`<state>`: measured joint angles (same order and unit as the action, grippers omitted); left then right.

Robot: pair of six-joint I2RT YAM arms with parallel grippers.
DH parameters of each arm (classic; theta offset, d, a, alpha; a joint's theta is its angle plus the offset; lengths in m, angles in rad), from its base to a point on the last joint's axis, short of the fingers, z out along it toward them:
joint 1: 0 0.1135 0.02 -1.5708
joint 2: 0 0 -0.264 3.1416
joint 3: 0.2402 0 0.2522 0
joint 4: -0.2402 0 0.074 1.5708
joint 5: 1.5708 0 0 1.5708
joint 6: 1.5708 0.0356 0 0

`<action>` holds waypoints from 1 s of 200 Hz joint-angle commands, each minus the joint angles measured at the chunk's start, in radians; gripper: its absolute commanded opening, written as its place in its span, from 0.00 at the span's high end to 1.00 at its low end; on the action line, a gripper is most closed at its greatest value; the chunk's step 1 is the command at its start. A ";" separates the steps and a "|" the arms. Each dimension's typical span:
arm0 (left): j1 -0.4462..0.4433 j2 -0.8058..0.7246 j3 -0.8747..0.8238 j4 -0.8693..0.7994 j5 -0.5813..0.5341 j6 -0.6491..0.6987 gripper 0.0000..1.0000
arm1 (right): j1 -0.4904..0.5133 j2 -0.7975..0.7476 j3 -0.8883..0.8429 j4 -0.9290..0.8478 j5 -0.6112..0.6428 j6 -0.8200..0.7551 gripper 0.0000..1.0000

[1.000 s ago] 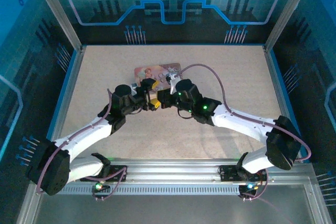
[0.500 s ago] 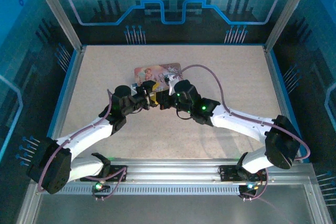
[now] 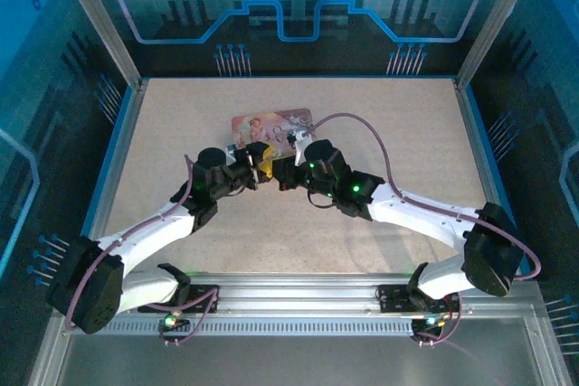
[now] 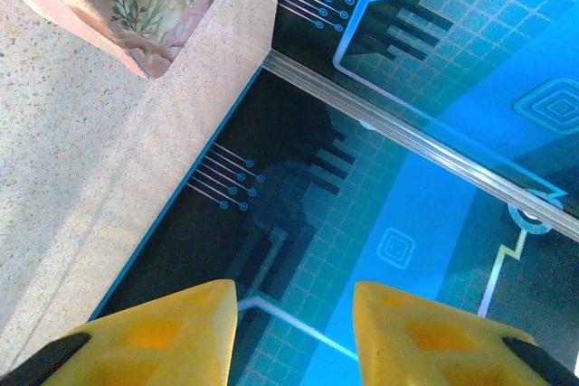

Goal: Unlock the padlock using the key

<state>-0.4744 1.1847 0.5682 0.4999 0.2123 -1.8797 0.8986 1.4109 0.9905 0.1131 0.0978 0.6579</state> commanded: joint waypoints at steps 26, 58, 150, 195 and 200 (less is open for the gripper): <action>-0.009 0.005 -0.016 0.015 -0.019 0.004 0.68 | 0.015 -0.040 -0.021 -0.002 0.022 0.014 1.00; -0.009 0.004 -0.016 0.015 -0.019 0.005 0.73 | 0.015 -0.050 -0.028 -0.001 0.026 0.017 1.00; -0.010 0.004 -0.019 0.012 -0.022 0.002 0.82 | 0.014 -0.062 -0.038 -0.006 0.037 0.020 1.00; -0.010 0.004 -0.020 0.009 -0.023 0.005 0.87 | 0.015 -0.068 -0.041 -0.006 0.040 0.022 1.00; -0.010 0.006 -0.021 0.009 -0.023 0.005 0.88 | 0.015 -0.070 -0.042 -0.006 0.042 0.022 1.00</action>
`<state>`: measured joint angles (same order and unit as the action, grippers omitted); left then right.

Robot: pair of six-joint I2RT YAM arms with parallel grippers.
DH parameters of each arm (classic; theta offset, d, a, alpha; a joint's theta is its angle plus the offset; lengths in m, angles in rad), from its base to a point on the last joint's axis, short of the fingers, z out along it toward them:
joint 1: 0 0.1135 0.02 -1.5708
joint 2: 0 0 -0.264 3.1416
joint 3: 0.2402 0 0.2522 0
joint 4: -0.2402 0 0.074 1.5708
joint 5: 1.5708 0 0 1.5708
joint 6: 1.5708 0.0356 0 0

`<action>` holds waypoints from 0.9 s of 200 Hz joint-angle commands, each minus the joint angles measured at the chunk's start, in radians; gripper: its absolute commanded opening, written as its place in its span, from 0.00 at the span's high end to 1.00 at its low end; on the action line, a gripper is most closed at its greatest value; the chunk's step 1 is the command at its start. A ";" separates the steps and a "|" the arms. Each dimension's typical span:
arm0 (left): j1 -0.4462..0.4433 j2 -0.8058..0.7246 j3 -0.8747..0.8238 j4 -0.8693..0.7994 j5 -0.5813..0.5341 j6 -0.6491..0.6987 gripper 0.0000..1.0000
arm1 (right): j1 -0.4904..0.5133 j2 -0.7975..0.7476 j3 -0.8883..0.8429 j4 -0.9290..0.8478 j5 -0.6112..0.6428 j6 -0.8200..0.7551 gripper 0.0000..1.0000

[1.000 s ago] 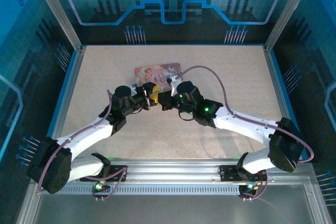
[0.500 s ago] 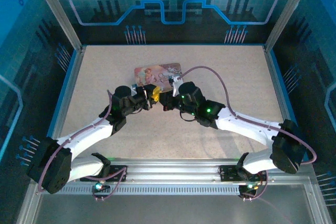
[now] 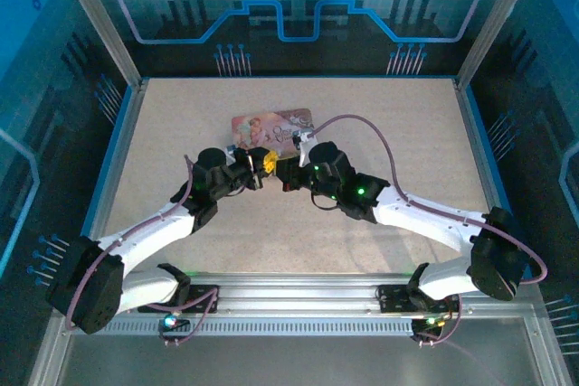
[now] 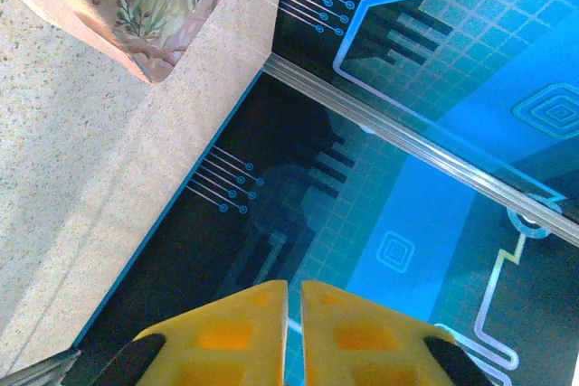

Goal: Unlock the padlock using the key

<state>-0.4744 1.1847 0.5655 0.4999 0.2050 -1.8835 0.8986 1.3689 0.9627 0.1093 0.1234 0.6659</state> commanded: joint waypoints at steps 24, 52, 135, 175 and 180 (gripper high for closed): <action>-0.010 0.005 -0.018 0.009 -0.017 0.017 0.92 | 0.013 -0.032 -0.018 -0.001 0.021 0.017 1.00; -0.010 0.004 -0.009 0.005 -0.021 0.066 1.00 | 0.006 -0.041 -0.028 0.010 0.010 0.027 1.00; -0.009 -0.079 0.282 -0.267 -0.018 0.889 1.00 | -0.184 -0.140 -0.197 0.261 -0.381 0.098 0.59; -0.010 -0.094 0.388 -0.216 0.118 1.190 1.00 | -0.294 -0.167 -0.285 0.644 -0.573 0.251 0.45; -0.010 -0.091 0.398 -0.198 0.137 1.203 1.00 | -0.297 -0.167 -0.282 0.679 -0.584 0.263 0.44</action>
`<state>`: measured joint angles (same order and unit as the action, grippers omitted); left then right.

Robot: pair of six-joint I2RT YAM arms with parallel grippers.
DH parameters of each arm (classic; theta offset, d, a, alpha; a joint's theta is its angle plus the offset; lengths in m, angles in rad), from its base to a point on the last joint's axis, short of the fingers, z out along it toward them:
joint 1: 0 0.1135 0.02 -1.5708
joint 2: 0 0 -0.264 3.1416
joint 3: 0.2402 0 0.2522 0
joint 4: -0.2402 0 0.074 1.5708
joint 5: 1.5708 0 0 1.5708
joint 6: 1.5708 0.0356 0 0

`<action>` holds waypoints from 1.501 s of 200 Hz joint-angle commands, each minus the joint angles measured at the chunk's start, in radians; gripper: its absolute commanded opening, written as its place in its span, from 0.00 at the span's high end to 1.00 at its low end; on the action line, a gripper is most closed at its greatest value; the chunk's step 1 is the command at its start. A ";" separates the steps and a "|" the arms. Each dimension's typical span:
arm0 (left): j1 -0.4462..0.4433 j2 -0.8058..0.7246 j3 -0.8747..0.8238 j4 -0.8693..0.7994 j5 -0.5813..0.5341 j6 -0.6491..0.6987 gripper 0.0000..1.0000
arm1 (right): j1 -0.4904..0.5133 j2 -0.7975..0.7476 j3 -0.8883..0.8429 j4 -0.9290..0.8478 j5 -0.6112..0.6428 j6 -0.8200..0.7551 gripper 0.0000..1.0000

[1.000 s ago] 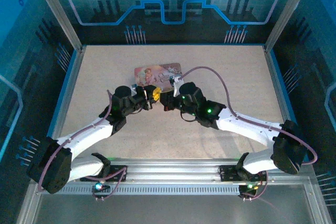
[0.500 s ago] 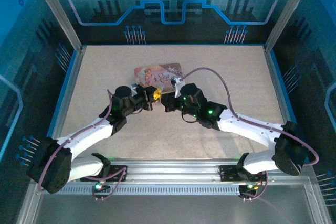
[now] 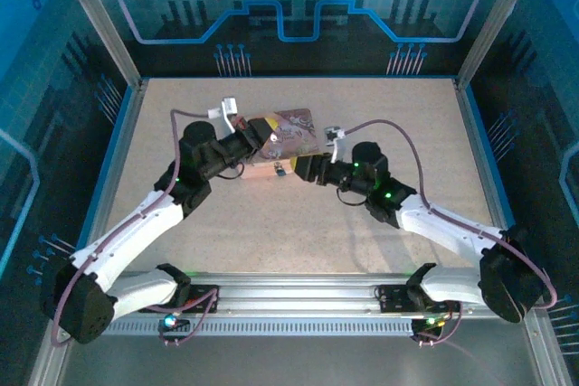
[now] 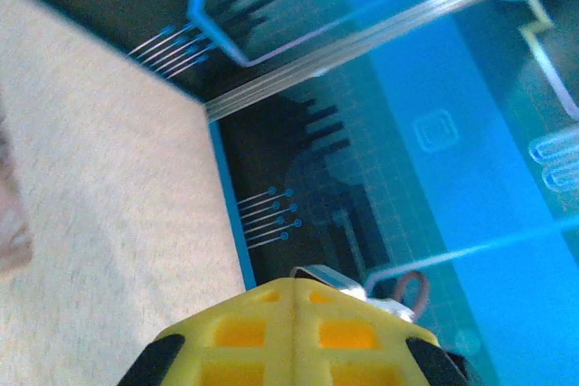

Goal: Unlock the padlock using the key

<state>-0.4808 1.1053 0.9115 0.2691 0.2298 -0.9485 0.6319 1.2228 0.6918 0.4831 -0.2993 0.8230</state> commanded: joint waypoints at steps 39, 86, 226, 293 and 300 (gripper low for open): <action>-0.004 0.012 0.077 0.198 0.181 0.297 1.00 | -0.032 0.006 0.033 0.503 -0.184 0.193 0.40; -0.004 0.049 0.092 0.293 0.200 0.253 1.00 | -0.016 0.049 0.119 0.532 -0.185 0.225 0.42; -0.010 0.061 0.035 0.380 0.135 0.191 1.00 | 0.030 0.167 0.218 0.583 -0.149 0.264 0.53; -0.011 0.062 0.028 0.380 0.122 0.190 1.00 | 0.037 0.162 0.233 0.563 -0.144 0.257 0.59; -0.011 0.062 0.027 0.381 0.121 0.189 1.00 | 0.037 0.165 0.238 0.561 -0.147 0.257 0.62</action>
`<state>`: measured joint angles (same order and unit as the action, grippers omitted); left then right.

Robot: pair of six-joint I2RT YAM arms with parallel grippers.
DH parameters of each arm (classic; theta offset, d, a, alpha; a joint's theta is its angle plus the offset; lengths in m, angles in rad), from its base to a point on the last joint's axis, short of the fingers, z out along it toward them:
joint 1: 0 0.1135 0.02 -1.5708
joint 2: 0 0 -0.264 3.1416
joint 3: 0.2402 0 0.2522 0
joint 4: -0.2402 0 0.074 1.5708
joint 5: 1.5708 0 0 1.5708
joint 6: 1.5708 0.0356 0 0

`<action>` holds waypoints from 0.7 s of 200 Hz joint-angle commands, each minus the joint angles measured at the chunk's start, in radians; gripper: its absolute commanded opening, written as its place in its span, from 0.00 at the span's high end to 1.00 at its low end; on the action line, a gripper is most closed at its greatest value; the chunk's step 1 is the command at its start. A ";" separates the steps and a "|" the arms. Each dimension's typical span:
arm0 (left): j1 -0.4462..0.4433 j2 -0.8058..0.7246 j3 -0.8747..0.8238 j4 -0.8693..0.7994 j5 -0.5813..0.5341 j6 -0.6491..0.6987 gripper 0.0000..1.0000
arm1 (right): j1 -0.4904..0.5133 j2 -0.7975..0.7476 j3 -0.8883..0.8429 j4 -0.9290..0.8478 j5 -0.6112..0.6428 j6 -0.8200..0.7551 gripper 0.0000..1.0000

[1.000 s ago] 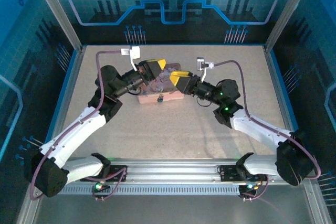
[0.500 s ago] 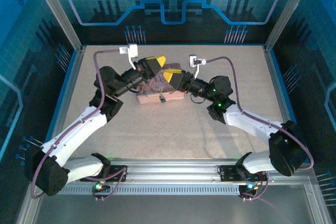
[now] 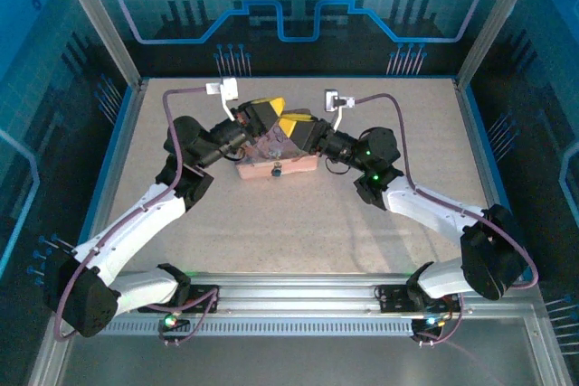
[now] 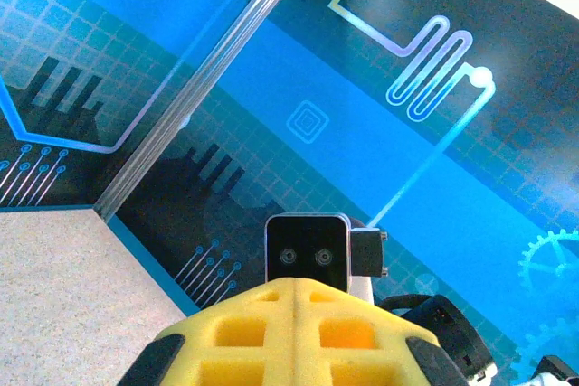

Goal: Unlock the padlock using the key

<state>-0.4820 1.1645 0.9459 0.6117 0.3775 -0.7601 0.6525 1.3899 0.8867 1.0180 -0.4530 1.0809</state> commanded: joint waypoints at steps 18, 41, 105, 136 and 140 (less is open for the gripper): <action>-0.010 0.003 -0.007 0.038 -0.028 -0.001 1.00 | 0.019 0.003 0.048 0.025 0.007 -0.001 0.65; -0.009 0.003 -0.009 0.039 -0.033 -0.003 1.00 | 0.019 0.005 0.050 0.018 0.006 -0.002 0.69; -0.009 0.002 -0.016 0.043 -0.056 -0.009 1.00 | 0.023 0.005 0.038 0.003 0.013 -0.001 0.73; -0.009 0.002 -0.019 0.046 -0.067 -0.012 1.00 | 0.029 0.018 0.041 0.001 0.016 0.006 0.74; -0.010 0.002 -0.019 0.046 -0.068 -0.012 1.00 | 0.030 0.019 0.041 0.003 0.017 0.007 0.75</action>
<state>-0.4835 1.1645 0.9390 0.6136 0.3359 -0.7609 0.6632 1.3930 0.9054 1.0039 -0.4530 1.0813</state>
